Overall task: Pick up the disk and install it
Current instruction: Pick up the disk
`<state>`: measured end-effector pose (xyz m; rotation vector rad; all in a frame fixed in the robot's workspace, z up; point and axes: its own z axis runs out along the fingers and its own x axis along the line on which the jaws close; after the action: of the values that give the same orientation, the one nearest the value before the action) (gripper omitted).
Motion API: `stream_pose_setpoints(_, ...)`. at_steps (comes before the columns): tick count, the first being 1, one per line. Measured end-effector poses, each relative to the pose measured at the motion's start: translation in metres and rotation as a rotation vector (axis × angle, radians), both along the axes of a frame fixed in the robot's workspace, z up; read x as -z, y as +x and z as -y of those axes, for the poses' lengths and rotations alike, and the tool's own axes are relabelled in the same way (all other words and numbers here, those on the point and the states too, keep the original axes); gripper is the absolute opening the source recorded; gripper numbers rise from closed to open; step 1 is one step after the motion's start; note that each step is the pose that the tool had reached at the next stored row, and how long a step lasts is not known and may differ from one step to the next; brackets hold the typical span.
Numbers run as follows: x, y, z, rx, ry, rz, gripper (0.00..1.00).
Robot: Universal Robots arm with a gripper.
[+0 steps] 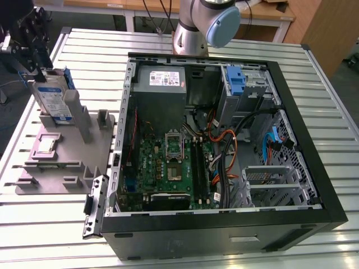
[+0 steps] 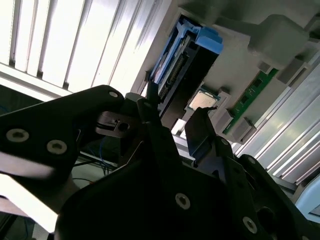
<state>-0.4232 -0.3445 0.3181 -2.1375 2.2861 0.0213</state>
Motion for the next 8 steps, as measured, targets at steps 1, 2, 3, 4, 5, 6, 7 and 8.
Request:
stream_pose_setpoints(1,0.0011,-0.0001,0.0,-0.001,0.0,0.0013,0.49)
stream_pose_setpoints(2,0.0022,-0.0003,0.0,-0.001,-0.0001,0.0022,0.49)
stream_pose_setpoints(3,0.0035,-0.0003,0.0,-0.002,-0.0001,0.0027,0.49)
stream_pose_setpoints(4,0.005,-0.0004,0.0,-0.002,0.0,0.0029,0.49)
stream_pose_setpoints(5,0.0064,-0.0004,0.0,-0.003,-0.0001,0.003,0.49)
stream_pose_setpoints(6,0.0078,-0.0004,0.0,-0.003,-0.0001,0.0029,0.49)
stream_pose_setpoints(7,0.0093,-0.0004,0.0,-0.003,-0.0001,0.003,0.49)
stream_pose_setpoints(8,0.0108,-0.0004,0.0,-0.003,0.0,0.0031,0.49)
